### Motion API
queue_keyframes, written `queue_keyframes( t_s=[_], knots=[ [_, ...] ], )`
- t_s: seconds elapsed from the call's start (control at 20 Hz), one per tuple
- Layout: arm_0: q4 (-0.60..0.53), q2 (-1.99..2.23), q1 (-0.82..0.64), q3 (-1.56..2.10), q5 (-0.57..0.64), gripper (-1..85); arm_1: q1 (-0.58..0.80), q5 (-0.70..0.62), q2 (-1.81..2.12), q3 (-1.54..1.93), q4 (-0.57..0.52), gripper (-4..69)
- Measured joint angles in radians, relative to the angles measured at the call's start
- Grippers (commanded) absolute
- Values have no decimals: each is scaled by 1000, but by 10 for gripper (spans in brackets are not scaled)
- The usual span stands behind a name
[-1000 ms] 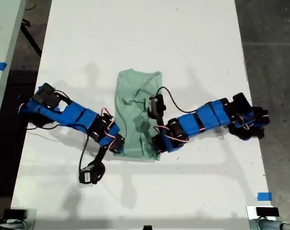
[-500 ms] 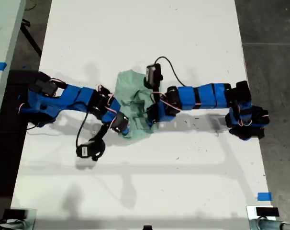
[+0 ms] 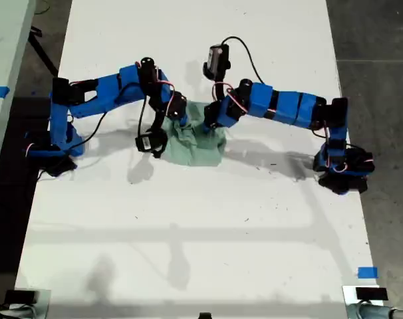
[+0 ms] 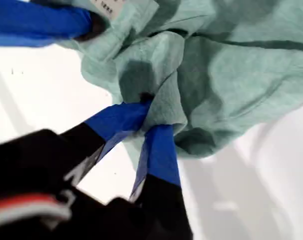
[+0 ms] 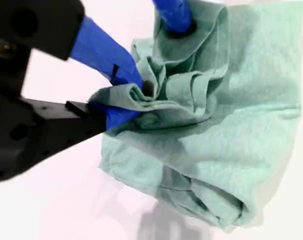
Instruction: Fold t-shirt
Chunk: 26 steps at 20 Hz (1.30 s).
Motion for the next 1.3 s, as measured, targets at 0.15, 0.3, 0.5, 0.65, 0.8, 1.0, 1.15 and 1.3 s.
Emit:
queue_keyframes(
  t_s=[0.15,0.3,0.5,0.65,0.8,1.0,1.15,1.3],
  knots=[
    [3,0,-74,0,26,0,67,-34,9,2,0,-1],
    [6,-2,-123,0,52,93,123,-48,15,29,-6,-3],
    [6,-41,-166,0,61,323,176,-46,14,41,-17,205],
    [12,-49,-212,0,74,419,235,-8,14,44,2,491],
    [32,-20,-268,25,81,415,304,-64,17,44,51,407],
    [77,110,-351,57,83,407,411,-101,170,143,124,363],
    [86,242,-383,163,87,399,494,-123,402,339,137,327],
    [38,433,-382,385,87,372,554,-127,712,603,138,303]
  ],
)
